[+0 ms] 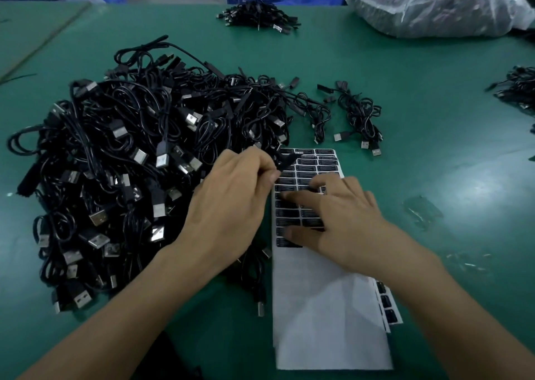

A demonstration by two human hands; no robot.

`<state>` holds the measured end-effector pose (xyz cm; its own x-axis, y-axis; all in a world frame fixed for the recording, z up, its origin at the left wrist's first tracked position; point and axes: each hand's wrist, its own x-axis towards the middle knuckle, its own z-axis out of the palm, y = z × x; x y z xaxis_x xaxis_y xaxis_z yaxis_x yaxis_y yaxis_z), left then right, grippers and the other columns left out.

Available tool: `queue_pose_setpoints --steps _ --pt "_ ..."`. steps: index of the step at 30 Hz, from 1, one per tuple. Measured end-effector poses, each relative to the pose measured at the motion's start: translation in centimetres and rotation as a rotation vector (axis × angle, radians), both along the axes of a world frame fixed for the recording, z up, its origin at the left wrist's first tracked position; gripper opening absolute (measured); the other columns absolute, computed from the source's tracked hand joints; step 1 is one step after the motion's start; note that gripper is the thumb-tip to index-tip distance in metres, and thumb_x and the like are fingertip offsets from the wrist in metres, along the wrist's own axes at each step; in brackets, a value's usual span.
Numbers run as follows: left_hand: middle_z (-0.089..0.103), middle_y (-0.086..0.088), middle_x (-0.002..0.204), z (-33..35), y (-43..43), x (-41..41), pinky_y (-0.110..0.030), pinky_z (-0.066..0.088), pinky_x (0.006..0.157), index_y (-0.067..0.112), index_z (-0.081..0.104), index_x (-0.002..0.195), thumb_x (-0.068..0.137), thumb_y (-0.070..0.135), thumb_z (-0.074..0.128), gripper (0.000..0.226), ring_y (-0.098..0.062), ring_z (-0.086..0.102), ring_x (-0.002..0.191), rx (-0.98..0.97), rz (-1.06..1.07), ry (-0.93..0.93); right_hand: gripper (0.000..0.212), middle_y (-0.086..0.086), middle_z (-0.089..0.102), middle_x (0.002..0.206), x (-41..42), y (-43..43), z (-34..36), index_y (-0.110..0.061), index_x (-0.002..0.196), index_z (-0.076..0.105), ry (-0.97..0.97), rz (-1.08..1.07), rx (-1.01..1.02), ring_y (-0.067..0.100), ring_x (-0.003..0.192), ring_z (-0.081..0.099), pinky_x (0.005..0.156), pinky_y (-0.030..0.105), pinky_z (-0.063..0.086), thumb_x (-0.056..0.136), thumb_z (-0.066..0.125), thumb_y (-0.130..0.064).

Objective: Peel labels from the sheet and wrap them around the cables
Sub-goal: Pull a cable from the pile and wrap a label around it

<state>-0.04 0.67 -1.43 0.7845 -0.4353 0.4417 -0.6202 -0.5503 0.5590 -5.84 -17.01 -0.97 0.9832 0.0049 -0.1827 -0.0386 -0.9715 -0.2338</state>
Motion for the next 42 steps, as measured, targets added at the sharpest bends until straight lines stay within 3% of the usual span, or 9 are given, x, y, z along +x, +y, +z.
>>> queue_pose_setpoints --steps 3,6,8,13,20,23,30,35,42 --pt "0.054 0.020 0.084 -0.1 0.0 0.0 -0.026 0.043 0.064 0.025 0.056 0.096 0.102 0.028 0.051 0.008 -0.001 0.048 0.090 -0.080 -0.024 0.003 0.051 -0.005 0.041 0.113 0.9 1.1 0.1 -0.037 0.134 0.055 -0.067 0.038 0.161 0.016 0.110 0.040 0.091 0.034 0.040 0.087 0.065 -0.055" --pt "0.057 0.016 0.093 0.3 0.2 -0.1 -0.025 0.045 0.070 0.030 0.054 0.094 0.099 0.031 0.050 0.007 -0.007 0.051 0.091 -0.176 -0.105 0.005 0.012 -0.005 0.055 0.078 1.5 2.4 0.2 -0.023 0.087 0.064 -0.250 0.088 0.467 0.008 0.072 0.054 0.059 0.026 0.044 0.084 0.073 -0.031" --pt "0.057 0.022 0.094 0.6 0.3 -0.2 -0.021 0.045 0.075 0.035 0.053 0.095 0.097 0.029 0.050 0.008 -0.005 0.050 0.092 -0.210 -0.158 -0.054 0.021 -0.007 0.054 0.060 1.7 3.2 -0.2 -0.026 0.067 0.055 -0.341 0.061 0.609 0.009 0.057 0.053 0.048 0.021 0.039 0.082 0.068 -0.018" --pt "0.060 0.026 0.089 1.5 0.3 -0.4 -0.020 0.045 0.076 0.040 0.058 0.095 0.095 0.037 0.055 0.005 -0.003 0.055 0.091 -0.163 -0.210 -0.083 0.029 -0.012 0.046 0.046 1.9 4.0 -1.4 -0.022 0.055 0.047 -0.581 -0.038 0.703 0.011 0.047 0.049 0.044 0.012 0.029 0.078 0.060 -0.011" --pt "0.060 0.019 0.090 2.3 1.2 0.7 -0.038 0.051 0.079 0.031 0.060 0.096 0.087 0.056 0.055 0.026 -0.005 0.056 0.089 0.048 -0.150 -0.008 0.016 -0.005 0.068 0.077 1.4 2.8 -1.5 -0.012 0.091 0.072 -0.531 0.022 0.922 -0.001 0.071 0.064 0.065 0.014 0.048 0.088 0.069 0.003" --pt "0.062 0.017 0.089 2.8 1.5 0.9 -0.040 0.051 0.081 0.027 0.063 0.091 0.088 0.052 0.058 0.026 -0.007 0.057 0.089 0.060 -0.180 0.019 0.012 0.008 0.076 0.090 1.4 2.3 -1.5 -0.001 0.103 0.076 -0.481 0.015 1.010 0.020 0.086 0.072 0.077 0.037 0.058 0.094 0.067 -0.002" --pt "0.055 0.015 0.076 3.3 1.8 0.5 -0.034 0.037 0.077 0.029 0.047 0.072 0.078 0.067 0.051 0.039 -0.011 0.050 0.079 0.347 -0.138 -0.199 0.011 0.000 0.074 0.084 1.4 3.3 -1.3 -0.016 0.092 0.071 -0.500 -0.252 1.154 0.012 0.081 0.071 0.072 0.021 0.055 0.099 0.063 -0.021" --pt "0.053 0.015 0.089 3.3 1.8 0.3 -0.033 0.033 0.083 0.031 0.051 0.068 0.070 0.041 0.078 0.029 -0.013 0.048 0.089 0.513 -0.091 -0.210 0.011 -0.009 0.067 0.077 1.6 4.1 -1.2 -0.020 0.096 0.060 -0.651 -0.392 1.115 0.006 0.074 0.068 0.071 0.029 0.055 0.103 0.055 -0.027" --pt "0.049 0.016 0.083 4.3 2.4 0.6 -0.030 0.032 0.084 0.033 0.047 0.073 0.072 0.017 0.075 0.032 -0.010 0.044 0.086 0.519 -0.056 -0.105 0.016 -0.009 0.061 0.075 2.0 2.6 0.2 -0.015 0.095 0.051 -0.855 -0.555 1.347 0.012 0.062 0.071 0.057 0.025 0.057 0.108 0.042 -0.019"
